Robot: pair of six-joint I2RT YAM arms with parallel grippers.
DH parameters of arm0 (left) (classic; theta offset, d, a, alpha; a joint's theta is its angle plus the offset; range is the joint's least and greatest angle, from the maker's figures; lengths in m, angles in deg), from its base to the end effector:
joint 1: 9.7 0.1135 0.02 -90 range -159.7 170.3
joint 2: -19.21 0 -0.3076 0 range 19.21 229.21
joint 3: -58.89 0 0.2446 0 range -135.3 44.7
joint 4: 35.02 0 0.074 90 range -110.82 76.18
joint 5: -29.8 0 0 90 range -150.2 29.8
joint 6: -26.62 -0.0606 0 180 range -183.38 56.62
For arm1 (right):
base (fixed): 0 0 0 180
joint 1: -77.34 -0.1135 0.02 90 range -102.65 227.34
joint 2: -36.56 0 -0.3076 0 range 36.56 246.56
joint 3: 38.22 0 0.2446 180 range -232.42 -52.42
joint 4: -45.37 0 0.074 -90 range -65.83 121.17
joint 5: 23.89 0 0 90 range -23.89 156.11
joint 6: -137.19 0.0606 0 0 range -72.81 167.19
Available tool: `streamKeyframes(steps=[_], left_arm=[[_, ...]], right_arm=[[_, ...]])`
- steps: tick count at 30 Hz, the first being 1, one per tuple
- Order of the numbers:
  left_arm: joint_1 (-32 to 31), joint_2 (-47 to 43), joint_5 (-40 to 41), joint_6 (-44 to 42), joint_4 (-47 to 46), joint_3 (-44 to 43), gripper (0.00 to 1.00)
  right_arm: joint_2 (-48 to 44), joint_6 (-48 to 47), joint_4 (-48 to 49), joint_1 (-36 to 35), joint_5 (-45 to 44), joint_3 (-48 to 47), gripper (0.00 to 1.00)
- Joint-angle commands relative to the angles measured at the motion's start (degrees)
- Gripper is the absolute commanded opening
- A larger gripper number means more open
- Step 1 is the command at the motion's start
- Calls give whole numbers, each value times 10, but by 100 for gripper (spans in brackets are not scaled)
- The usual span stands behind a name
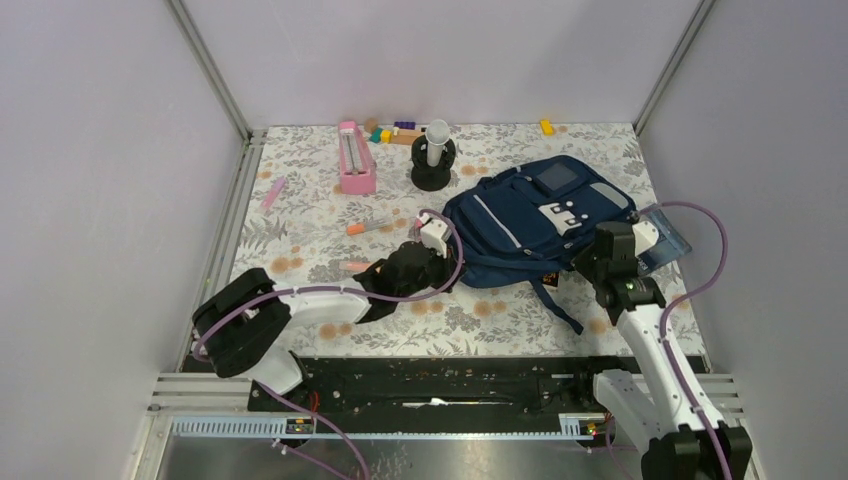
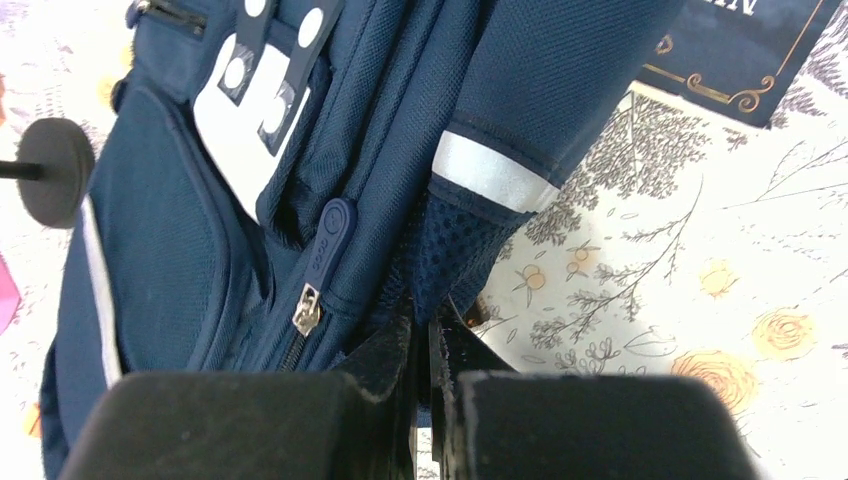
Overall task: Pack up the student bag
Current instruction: Unzip the student bag at the center of the board.
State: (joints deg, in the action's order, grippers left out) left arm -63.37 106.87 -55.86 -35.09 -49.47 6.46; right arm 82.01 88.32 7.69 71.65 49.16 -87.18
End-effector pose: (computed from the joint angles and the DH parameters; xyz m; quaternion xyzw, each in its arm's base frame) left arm 0.2009 -0.2655 0.2321 0.1597 0.8071 -0.3487 0.4489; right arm 0.1585 -0.0020 0.2736 0.3317 0.8115 0.0645 0.4767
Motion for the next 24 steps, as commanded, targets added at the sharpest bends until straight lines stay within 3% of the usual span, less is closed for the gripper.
streamKeyframes(steps=[1,6,8,9,11,12,17,20,24], left_arm=[[-11,-46,-47,-93,32,-48,0],[-31,-28,-108,-92,46,-86,0],[-36,-14,-111,-61,41,-98,0],[-36,-7,-116,-37,27,-99,0],[-40,7,-117,-1,-3,-102,0],[-45,14,-114,12,-13,-106,0],[-63,54,-109,66,-37,-134,0],[-68,68,-110,95,-63,-133,0],[-72,82,-114,121,-97,-135,0]], right_arm=[[58,-66,61,53,-27,-73,0],[124,-88,76,76,2,-132,0],[132,-104,75,77,32,-149,5],[132,-107,69,76,48,-156,14],[124,-102,43,76,67,-163,54],[116,-99,25,76,72,-161,66],[31,-105,-41,76,75,-120,92],[-21,-95,-112,76,75,-117,95],[-94,-50,-141,76,162,-86,93]])
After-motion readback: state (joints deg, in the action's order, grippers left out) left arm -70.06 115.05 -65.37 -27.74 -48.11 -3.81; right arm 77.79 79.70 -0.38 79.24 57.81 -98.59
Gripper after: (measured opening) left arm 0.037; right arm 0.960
